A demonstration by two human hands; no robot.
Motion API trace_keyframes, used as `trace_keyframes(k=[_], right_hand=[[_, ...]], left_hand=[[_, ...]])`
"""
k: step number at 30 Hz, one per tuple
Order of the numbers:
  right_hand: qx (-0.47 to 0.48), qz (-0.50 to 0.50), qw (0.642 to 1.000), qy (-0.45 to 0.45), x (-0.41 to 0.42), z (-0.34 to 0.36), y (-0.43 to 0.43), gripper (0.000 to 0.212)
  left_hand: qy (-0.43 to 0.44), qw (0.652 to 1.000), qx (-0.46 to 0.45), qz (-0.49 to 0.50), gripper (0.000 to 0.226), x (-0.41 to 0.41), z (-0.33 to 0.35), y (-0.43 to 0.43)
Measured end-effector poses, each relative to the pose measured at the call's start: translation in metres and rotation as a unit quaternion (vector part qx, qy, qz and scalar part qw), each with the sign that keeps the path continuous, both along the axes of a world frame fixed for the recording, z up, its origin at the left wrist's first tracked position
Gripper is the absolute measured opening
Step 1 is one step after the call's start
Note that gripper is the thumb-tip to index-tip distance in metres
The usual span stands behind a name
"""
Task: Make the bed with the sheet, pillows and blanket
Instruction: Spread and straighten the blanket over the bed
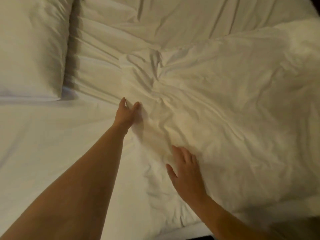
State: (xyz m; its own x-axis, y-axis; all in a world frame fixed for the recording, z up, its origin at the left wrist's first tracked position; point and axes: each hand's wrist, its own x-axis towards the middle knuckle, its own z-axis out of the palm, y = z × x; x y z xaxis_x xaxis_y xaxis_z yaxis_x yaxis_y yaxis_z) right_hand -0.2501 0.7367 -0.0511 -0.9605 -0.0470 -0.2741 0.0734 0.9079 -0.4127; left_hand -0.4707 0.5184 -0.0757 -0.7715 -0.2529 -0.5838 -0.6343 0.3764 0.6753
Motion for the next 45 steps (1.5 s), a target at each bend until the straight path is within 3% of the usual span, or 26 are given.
trace_keyframes(k=[6,10,18,23,30,37,45], right_hand=[[-0.004,-0.043,0.998,-0.042,0.042,-0.010,-0.069,0.075],[0.032,-0.083,0.991,-0.102,0.061,-0.022,-0.100,0.098],[0.132,-0.135,0.978,-0.094,0.070,-0.031,-0.140,0.105],[0.192,-0.197,0.958,-0.077,0.074,-0.021,-0.157,0.089],[0.156,-0.190,0.967,-0.061,0.085,-0.017,-0.151,0.077],[0.080,-0.211,0.974,-0.036,0.097,0.043,-0.170,0.087],[0.042,-0.209,0.975,0.059,0.087,0.091,-0.280,0.086]], left_hand=[[0.007,0.997,0.039,0.062,0.093,-0.028,-0.008,-0.001],[0.005,1.000,0.008,0.020,0.048,-0.048,-0.016,-0.003],[0.001,0.996,0.056,-0.063,0.044,-0.043,-0.012,-0.019],[-0.008,0.995,0.092,-0.040,0.046,-0.037,-0.007,-0.013],[0.079,0.989,0.115,-0.037,0.015,-0.037,0.009,-0.021],[0.188,0.967,0.102,-0.142,0.032,-0.048,0.053,-0.057],[0.253,0.939,0.066,-0.225,0.041,-0.073,0.112,-0.151]])
